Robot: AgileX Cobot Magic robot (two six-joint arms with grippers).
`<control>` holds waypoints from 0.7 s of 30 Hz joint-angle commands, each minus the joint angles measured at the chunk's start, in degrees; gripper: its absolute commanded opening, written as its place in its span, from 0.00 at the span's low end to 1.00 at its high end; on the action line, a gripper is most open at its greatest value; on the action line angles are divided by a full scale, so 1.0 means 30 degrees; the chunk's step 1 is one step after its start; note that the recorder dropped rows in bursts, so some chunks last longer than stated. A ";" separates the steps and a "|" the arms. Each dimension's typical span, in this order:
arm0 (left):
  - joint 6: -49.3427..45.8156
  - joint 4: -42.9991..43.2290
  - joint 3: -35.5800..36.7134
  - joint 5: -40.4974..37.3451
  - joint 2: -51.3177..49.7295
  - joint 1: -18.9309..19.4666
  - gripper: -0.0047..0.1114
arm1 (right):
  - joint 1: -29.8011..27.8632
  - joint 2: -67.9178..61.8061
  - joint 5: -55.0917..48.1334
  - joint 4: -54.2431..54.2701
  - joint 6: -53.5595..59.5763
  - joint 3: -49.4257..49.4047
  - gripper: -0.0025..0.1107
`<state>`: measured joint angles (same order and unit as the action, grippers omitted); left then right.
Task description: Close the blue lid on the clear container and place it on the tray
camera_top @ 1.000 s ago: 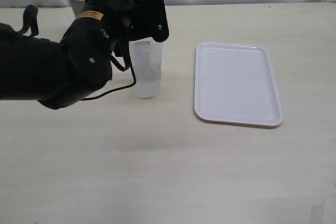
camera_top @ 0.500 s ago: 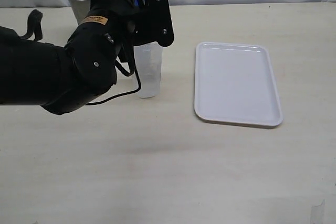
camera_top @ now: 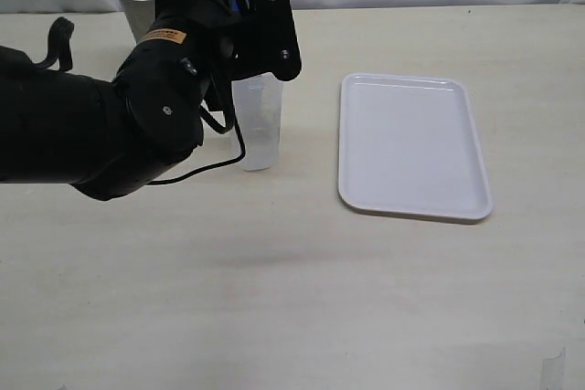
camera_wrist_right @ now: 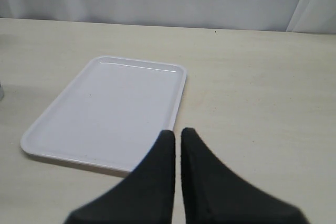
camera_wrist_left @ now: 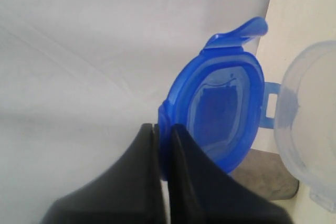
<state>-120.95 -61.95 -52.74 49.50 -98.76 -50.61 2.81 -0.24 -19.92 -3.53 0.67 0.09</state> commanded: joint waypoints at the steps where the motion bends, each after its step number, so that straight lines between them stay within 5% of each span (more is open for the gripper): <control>1: -0.0608 -0.0287 -0.0028 0.0147 0.0150 -0.0022 0.04 | -0.0061 0.0081 0.0028 0.0019 -0.0079 -0.0030 0.06; 21: -0.0608 -0.0294 -0.0028 0.1718 0.0150 -0.0022 0.04 | -0.0061 0.0081 0.0028 0.0019 -0.0079 -0.0030 0.06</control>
<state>-120.95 -64.47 -52.74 54.20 -98.76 -50.61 2.81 -0.24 -19.92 -3.53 0.67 0.09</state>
